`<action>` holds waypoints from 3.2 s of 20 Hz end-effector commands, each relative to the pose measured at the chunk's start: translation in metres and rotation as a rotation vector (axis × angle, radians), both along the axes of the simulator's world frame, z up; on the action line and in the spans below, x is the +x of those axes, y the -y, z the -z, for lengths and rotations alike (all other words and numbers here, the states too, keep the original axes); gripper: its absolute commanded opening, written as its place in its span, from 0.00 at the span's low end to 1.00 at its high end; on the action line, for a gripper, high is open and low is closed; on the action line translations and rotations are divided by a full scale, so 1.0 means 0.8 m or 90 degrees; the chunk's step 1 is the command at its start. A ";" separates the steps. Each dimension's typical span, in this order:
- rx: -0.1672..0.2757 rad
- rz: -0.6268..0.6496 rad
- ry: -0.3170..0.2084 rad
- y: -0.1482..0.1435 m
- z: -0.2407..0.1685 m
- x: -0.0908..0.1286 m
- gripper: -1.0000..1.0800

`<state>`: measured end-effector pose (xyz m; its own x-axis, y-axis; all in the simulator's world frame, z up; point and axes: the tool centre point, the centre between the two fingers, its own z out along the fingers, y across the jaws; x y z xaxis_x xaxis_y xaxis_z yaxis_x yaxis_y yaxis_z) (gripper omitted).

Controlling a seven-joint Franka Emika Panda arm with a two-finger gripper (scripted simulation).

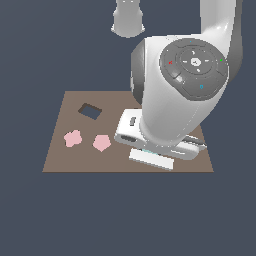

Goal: Insert a designated object into the corresponding slot on a board.

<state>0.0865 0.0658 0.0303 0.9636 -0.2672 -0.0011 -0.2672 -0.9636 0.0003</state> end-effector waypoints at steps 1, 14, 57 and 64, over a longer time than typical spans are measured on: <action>0.000 0.000 0.001 0.000 0.001 0.000 0.00; 0.000 0.011 0.001 0.004 0.000 0.001 0.00; 0.000 1.000 0.001 0.247 -0.011 -0.143 0.00; 0.000 1.088 0.000 0.251 -0.012 -0.171 0.00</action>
